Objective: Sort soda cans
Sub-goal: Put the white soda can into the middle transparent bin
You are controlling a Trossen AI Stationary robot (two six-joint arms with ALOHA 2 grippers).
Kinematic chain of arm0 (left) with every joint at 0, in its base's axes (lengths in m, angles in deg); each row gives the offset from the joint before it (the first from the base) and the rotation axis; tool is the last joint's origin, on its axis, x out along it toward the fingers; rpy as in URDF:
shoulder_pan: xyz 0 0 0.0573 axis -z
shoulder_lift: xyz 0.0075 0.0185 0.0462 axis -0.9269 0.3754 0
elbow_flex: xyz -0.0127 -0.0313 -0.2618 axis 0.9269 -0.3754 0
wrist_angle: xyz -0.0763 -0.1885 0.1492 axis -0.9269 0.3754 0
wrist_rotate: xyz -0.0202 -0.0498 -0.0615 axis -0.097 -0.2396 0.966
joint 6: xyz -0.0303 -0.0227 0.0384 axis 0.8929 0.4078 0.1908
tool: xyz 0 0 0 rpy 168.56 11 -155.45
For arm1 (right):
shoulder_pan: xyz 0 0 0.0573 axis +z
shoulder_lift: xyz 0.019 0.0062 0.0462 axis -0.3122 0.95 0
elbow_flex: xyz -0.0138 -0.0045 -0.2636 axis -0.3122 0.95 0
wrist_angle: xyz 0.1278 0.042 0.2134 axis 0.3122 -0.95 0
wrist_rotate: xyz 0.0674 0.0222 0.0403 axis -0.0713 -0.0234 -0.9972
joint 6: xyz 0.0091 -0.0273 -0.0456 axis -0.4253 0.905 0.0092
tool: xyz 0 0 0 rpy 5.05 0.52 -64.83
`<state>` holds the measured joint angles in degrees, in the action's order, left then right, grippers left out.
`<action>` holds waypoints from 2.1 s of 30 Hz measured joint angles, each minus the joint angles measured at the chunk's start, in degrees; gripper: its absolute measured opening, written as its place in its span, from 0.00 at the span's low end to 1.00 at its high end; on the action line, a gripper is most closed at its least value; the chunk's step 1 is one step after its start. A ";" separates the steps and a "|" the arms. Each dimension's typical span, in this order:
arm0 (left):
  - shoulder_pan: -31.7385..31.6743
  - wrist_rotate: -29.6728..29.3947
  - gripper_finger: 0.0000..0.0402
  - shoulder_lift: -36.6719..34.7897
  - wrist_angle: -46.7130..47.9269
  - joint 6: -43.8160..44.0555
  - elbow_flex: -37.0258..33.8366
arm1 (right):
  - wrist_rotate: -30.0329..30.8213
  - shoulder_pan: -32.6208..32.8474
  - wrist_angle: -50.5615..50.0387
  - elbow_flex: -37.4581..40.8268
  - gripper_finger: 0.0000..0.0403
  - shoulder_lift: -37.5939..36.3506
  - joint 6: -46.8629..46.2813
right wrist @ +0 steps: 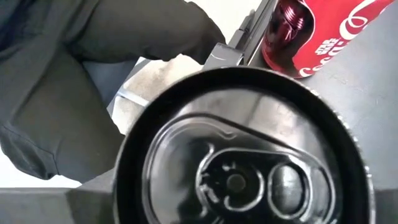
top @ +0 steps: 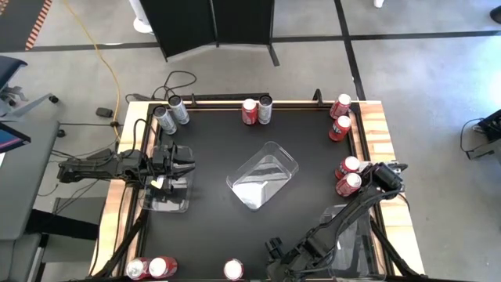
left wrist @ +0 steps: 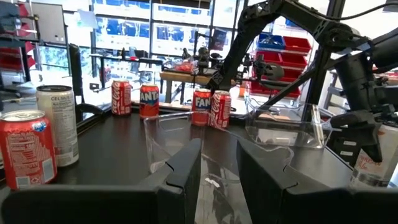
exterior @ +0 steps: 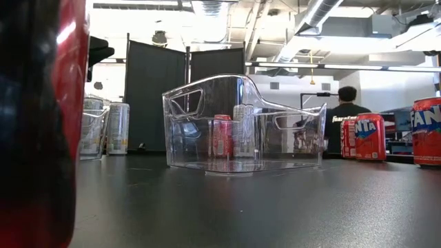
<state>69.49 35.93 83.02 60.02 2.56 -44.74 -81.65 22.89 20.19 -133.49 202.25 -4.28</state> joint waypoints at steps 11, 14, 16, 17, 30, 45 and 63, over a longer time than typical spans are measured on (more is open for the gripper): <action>-0.01 0.01 0.25 0.00 0.04 0.13 0.00 | 0.00 0.00 -0.05 -0.02 0.67 0.00 0.09; 0.01 0.01 0.25 0.00 0.06 0.14 0.00 | 0.02 0.00 -0.09 -0.02 0.65 0.00 0.15; 0.00 0.01 0.25 0.00 0.04 0.13 0.00 | 0.12 0.00 -0.14 -0.02 0.63 0.00 0.42; -0.01 0.01 0.25 0.00 0.04 0.13 0.00 | 0.22 0.00 -0.14 -0.02 0.62 0.00 0.58; 0.01 0.01 0.25 0.00 0.02 0.13 0.00 | 1.36 0.04 -0.18 -0.02 0.62 -0.17 1.28; 0.00 0.00 0.25 0.00 0.11 0.13 0.00 | 5.66 -0.01 -5.92 -3.66 0.62 -0.68 3.80; 0.01 -0.01 0.25 0.00 0.13 0.13 0.00 | 13.89 -4.19 -21.50 -17.49 0.62 -0.85 8.52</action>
<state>69.49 35.92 83.02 60.16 2.69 -44.74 -67.77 18.70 -1.31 -150.98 201.40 4.24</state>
